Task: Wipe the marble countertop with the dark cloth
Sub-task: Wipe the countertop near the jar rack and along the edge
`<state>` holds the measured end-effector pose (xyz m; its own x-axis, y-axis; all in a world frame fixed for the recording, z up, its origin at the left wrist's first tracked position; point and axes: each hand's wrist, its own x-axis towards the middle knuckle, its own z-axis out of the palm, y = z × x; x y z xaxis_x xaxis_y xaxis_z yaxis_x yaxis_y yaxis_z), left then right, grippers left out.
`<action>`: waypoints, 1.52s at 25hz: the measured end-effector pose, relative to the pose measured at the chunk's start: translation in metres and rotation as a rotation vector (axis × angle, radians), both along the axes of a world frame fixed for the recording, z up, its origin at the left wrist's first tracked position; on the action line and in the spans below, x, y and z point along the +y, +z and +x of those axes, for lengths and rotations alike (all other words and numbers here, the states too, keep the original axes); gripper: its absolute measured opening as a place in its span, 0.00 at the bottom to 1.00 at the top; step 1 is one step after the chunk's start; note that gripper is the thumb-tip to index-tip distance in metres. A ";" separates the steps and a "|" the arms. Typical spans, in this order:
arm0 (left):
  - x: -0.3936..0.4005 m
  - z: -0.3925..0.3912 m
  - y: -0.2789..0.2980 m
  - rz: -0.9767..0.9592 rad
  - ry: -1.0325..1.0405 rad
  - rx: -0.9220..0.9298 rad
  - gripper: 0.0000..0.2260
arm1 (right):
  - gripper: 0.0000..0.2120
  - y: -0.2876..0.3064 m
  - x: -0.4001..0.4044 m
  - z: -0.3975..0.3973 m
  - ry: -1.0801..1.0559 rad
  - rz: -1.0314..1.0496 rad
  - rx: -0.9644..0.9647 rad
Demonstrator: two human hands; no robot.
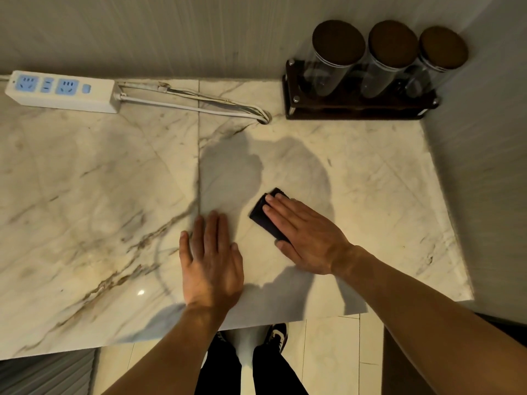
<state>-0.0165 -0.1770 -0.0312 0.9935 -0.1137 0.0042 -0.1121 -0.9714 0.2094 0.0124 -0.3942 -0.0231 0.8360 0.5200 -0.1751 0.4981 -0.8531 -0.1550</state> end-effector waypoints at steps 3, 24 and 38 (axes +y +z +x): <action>0.000 0.000 0.000 -0.003 -0.002 -0.008 0.24 | 0.31 0.001 -0.001 0.015 -0.010 0.017 -0.005; 0.000 0.001 0.000 -0.022 0.018 0.004 0.24 | 0.31 -0.002 0.019 0.114 -0.557 0.059 -0.034; 0.001 -0.001 -0.004 -0.020 -0.008 -0.043 0.25 | 0.32 -0.001 0.040 0.088 -1.082 0.142 -0.062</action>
